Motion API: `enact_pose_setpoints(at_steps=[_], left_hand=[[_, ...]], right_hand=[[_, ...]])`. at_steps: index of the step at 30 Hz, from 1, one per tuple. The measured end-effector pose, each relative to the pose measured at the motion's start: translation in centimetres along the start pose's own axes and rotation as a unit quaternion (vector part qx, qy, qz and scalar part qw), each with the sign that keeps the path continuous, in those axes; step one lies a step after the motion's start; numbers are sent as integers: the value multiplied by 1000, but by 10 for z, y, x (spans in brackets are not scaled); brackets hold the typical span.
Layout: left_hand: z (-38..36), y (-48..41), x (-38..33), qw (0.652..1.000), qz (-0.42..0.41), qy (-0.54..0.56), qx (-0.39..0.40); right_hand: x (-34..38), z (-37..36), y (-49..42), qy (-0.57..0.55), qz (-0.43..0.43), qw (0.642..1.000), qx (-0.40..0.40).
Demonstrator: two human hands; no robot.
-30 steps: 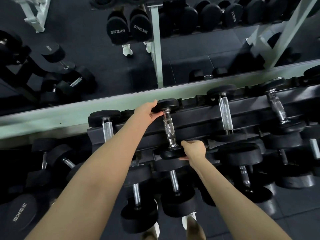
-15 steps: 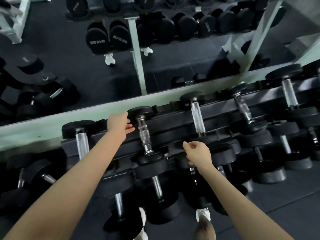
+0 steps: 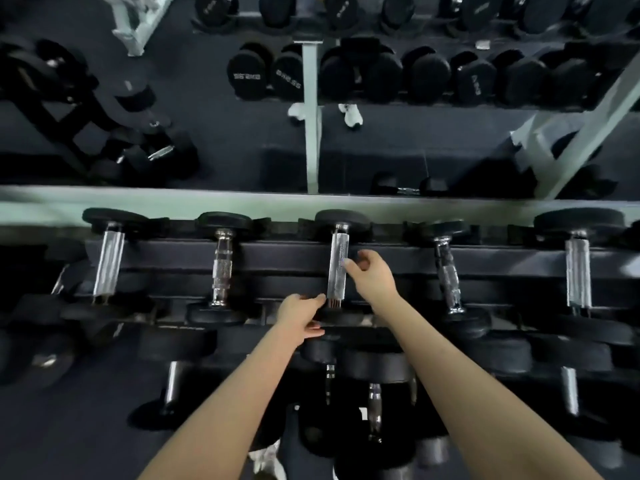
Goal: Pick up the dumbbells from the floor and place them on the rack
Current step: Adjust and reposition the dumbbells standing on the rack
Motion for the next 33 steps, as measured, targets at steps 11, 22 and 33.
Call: enact_pose_setpoints(at_steps=[11, 22, 33], left_hand=[[-1, 5, 15, 979, 57, 186, -55], [1, 9, 17, 983, 75, 157, -58], [3, 10, 8, 984, 80, 154, -37]], right_hand=[[1, -44, -22, -61, -6, 995, 77], [-5, -45, -16, -78, -11, 995, 66], [2, -42, -14, -83, -18, 995, 45]])
Point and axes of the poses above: each hand's wrist, its own y-axis away from the middle knuckle, its own z-axis out of the back of the hand, x = y × z, the point moved 9 cm from there along -y, towards the middle knuckle, and after that the axes turned 9 degrees about -z, right-handed, at the moved point
